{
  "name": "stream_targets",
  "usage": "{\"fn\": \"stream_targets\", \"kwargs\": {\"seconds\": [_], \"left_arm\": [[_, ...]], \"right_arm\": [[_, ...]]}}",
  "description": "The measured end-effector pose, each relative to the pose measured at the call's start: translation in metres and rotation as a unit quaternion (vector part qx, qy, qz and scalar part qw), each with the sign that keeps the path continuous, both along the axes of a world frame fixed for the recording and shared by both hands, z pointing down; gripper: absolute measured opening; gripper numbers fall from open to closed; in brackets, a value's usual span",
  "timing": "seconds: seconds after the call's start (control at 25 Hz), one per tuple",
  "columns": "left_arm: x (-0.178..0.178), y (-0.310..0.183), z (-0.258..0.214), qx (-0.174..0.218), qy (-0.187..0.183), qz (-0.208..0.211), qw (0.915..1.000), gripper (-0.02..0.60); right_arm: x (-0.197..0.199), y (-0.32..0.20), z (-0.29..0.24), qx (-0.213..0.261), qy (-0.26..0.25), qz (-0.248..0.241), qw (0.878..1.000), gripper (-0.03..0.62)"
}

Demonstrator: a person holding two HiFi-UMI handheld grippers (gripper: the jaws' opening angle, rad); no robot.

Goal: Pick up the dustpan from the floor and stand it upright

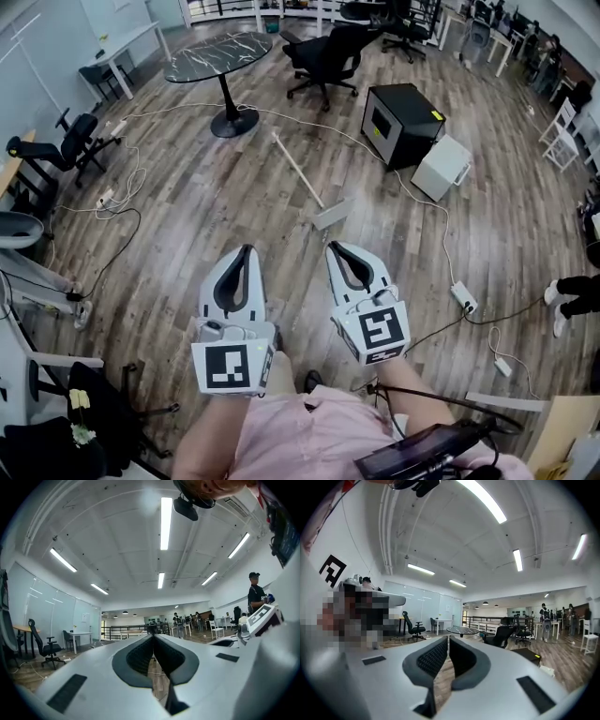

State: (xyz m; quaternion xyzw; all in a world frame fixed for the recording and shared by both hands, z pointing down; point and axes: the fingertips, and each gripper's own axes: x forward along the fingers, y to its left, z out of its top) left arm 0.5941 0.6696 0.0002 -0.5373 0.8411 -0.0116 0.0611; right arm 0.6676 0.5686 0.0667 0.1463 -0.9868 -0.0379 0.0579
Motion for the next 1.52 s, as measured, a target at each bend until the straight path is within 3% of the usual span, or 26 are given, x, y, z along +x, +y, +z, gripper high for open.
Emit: {"fn": "stream_targets", "kwargs": {"seconds": [0.08,0.12,0.2,0.36,0.92,1.12,1.52], "left_arm": [[-0.012,-0.005,0.002,0.001,0.000,-0.002,1.0000,0.014],[-0.019,-0.008,0.003,0.001,0.000,-0.003,1.0000,0.014],[-0.036,-0.014,0.008,-0.001,0.001,-0.005,1.0000,0.014],[-0.081,-0.033,0.016,-0.003,0.005,-0.005,1.0000,0.014],[-0.281,-0.121,0.027,-0.011,0.018,0.007,0.9997,0.014],[-0.318,-0.142,0.020,-0.003,0.016,0.011,0.9998,0.014],[-0.354,-0.183,0.026,-0.001,0.017,0.017,0.9997,0.014]], "right_arm": [[-0.011,-0.008,0.002,0.005,0.001,-0.001,1.000,0.020],[-0.018,-0.012,0.004,0.005,0.002,-0.002,1.000,0.052],[-0.034,-0.022,0.007,0.004,0.002,-0.002,1.000,0.202],[-0.076,-0.048,0.010,0.008,0.000,0.007,1.000,0.279],[-0.268,-0.137,0.025,0.009,0.029,0.017,0.999,0.276],[-0.299,-0.160,0.013,0.021,0.023,0.024,0.999,0.264],[-0.332,-0.202,0.019,0.026,0.028,0.034,0.999,0.247]]}}
